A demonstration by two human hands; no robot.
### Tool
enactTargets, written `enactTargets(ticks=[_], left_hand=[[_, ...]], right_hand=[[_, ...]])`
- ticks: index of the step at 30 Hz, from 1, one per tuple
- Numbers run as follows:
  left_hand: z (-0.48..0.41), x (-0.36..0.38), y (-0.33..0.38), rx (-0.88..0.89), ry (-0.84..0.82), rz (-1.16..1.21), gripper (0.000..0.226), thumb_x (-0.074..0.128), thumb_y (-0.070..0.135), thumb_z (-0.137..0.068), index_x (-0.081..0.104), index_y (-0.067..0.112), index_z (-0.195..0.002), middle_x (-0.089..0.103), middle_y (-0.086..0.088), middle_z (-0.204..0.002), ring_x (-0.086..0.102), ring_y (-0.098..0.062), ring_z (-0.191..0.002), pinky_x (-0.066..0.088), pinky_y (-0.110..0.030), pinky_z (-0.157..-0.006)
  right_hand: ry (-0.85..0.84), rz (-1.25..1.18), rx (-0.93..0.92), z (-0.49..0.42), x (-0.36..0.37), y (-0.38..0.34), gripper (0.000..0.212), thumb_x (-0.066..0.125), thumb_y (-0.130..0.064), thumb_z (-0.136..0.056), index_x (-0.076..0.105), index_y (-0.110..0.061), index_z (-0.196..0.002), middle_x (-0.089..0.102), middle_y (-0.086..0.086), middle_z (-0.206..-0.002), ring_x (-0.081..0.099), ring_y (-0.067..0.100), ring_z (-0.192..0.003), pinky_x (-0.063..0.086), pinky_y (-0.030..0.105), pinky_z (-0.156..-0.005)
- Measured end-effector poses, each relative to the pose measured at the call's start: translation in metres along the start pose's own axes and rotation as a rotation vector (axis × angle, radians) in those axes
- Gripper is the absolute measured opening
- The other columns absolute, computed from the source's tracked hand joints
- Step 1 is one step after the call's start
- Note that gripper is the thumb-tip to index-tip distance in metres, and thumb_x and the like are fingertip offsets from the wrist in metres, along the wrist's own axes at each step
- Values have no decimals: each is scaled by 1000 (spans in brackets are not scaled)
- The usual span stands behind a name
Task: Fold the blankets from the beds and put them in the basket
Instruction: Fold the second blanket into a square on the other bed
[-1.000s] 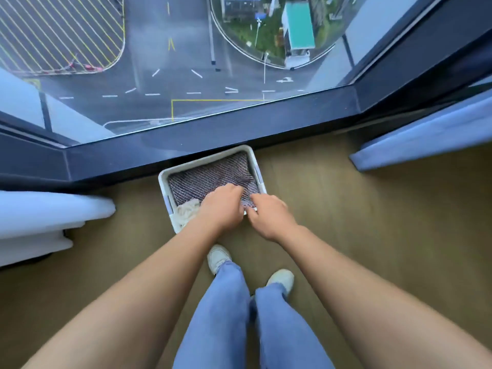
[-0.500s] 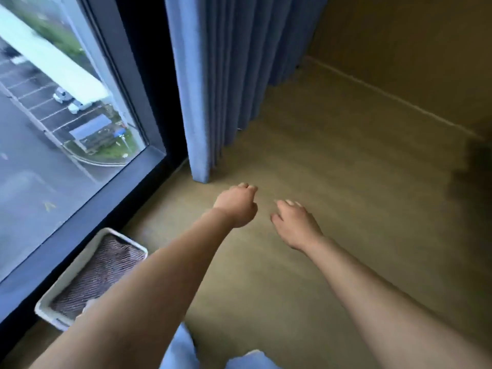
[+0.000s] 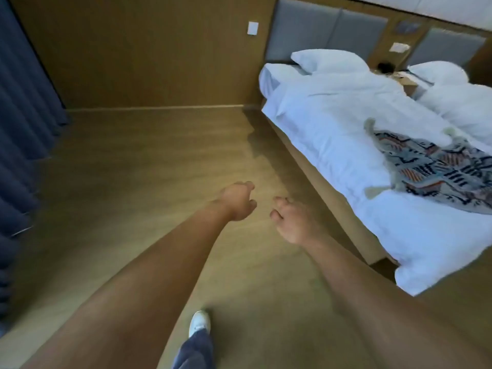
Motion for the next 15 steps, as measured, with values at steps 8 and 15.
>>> enactTargets(ticks=[8,15], left_hand=[[-179,8,150,295,-123,-191,47,47,31,-92,41,11,-134,46,-10,-138,44,-28,-125,39,-36,-97],[-307,36,280,521,-273,-251,37,47,27,-93,46,7,-123,51,-13,-126,51,-27,-110,40,-33,-84]], right_hand=[[73,-12,244,-93,-78,154,42,33,-31,-98,45,-12,-133,53,11,-133,50,29,-120,37,39,-103],[117,-76,495,-138,-135,298,41,36,-30,-98,46,-4,-128,53,16,-130,48,33,-119,37,42,-99]])
Point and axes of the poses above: each hand's wrist, its own z-axis away from the middle knuckle, its own x-axis out of the palm, y = z × x, the point moved 8 cm from there along -z, towards the middle knuckle
